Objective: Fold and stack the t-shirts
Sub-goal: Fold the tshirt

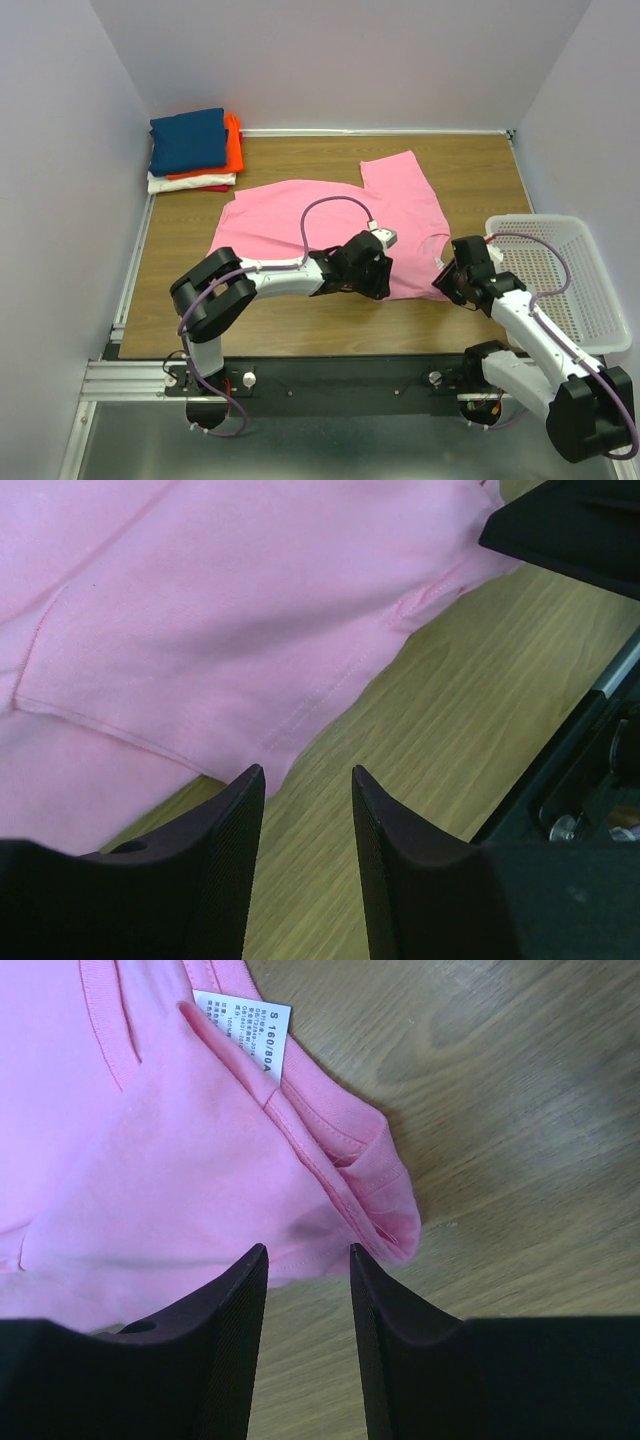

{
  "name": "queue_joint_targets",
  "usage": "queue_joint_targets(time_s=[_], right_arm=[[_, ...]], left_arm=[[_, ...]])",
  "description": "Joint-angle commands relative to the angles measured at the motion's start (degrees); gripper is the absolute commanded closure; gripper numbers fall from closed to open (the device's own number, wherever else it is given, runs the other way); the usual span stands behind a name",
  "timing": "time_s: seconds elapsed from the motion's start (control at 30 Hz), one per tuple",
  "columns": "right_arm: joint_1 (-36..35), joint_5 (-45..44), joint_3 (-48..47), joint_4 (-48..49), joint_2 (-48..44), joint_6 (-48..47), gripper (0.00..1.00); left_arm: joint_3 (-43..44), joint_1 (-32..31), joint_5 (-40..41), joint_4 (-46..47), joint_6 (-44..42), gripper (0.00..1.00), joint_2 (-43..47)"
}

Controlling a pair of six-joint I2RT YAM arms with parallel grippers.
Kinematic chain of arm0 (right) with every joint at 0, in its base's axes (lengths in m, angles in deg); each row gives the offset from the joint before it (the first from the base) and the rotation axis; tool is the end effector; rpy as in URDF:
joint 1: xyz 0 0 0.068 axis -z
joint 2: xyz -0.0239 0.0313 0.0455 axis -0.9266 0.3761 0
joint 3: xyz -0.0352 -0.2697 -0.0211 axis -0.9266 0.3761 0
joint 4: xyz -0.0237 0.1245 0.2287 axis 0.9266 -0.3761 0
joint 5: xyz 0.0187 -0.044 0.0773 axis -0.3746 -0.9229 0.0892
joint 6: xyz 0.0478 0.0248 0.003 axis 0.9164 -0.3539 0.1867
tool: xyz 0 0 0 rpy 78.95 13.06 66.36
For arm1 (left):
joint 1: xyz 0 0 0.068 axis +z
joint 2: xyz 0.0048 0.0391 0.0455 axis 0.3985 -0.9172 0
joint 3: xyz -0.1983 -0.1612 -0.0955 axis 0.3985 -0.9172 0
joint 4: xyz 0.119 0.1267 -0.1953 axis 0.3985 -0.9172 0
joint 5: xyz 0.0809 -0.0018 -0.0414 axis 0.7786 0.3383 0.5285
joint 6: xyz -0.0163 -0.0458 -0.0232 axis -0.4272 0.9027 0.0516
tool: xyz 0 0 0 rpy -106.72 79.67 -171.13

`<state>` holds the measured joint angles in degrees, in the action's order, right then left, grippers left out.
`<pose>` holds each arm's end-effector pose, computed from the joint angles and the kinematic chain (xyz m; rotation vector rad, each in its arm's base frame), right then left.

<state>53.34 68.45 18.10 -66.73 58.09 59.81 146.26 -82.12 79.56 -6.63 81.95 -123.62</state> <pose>0.1644 0.0359 0.1845 0.8837 2.4122 0.1999 0.1943 -0.3270 0.1793 0.6024 2.4231 -0.9055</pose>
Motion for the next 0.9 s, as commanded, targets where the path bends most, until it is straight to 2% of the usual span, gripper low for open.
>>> queue_joint_targets(time_s=[0.0, 0.67, 0.77, 0.87], right_arm=[[-0.29, -2.18, 0.06, -1.74, -0.78, 1.62, 0.55], [-0.20, -3.06, -2.58, -2.45, -0.96, 1.19, 0.54], [-0.20, -2.88, -2.49, -2.54, -1.13, 1.01, 0.54], [-0.29, -2.88, -1.97, -2.54, -1.13, 1.36, 0.54]], left_arm=[[1.93, -0.96, 4.40, -3.72, -0.75, 0.51, -1.21], [2.81, -3.86, 10.03, -6.19, 0.12, 0.49, -3.67], [3.16, -3.86, 11.44, -6.36, 0.39, 0.50, -4.11], [3.78, -3.86, 11.88, -6.36, 0.39, 0.56, -4.29]])
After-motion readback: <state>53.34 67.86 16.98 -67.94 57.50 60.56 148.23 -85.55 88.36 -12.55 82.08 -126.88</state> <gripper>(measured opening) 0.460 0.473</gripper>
